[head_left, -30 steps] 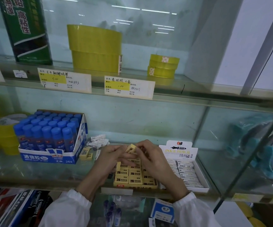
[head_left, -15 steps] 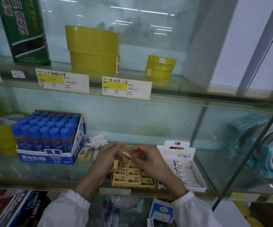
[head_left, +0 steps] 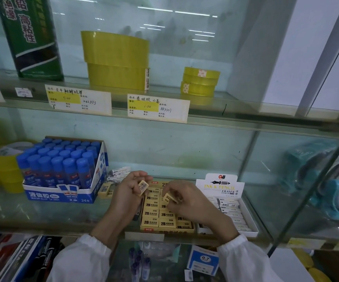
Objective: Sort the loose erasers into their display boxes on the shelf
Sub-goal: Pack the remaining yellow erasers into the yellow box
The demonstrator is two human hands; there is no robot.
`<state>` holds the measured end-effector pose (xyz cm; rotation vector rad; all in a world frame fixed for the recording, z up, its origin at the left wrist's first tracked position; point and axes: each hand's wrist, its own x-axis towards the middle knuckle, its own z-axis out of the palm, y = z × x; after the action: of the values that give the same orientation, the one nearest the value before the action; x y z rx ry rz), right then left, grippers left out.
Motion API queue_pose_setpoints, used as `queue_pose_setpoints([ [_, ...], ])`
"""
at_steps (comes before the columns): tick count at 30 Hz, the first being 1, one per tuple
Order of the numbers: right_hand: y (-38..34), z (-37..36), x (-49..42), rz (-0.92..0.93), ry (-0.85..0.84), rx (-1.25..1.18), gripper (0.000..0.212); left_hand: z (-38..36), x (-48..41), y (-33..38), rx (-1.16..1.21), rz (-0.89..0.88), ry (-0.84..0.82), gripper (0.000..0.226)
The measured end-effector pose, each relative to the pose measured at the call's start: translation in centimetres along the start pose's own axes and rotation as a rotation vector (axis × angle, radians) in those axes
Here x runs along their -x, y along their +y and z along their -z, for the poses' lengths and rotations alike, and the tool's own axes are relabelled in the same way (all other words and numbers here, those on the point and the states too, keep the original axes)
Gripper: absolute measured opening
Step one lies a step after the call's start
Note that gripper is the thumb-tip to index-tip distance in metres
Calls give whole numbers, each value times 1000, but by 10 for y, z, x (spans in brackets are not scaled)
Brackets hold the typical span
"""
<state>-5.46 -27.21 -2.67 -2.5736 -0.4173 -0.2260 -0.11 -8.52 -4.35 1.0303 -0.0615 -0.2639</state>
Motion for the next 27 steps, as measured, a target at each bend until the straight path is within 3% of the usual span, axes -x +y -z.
queue_pose_setpoints([
  [5,6,17,12,-115,136,-301,16,-1,1,0,-180,-15,-87,59],
  [10,10,33,23,-157,-10,-120,31,-8,3,-5,-495,-18,-125,68],
  [14,11,35,27,-177,-74,-142,4,-7,3,-5,-511,-44,-110,61],
  [18,10,36,27,-166,-143,-108,2,-5,4,-6,-442,-45,-56,32],
  [24,12,37,28,-181,-262,-225,10,-4,4,-5,-366,-113,1,29],
  [27,12,35,28,-191,-147,-189,12,-5,4,-5,-386,-94,-52,27],
])
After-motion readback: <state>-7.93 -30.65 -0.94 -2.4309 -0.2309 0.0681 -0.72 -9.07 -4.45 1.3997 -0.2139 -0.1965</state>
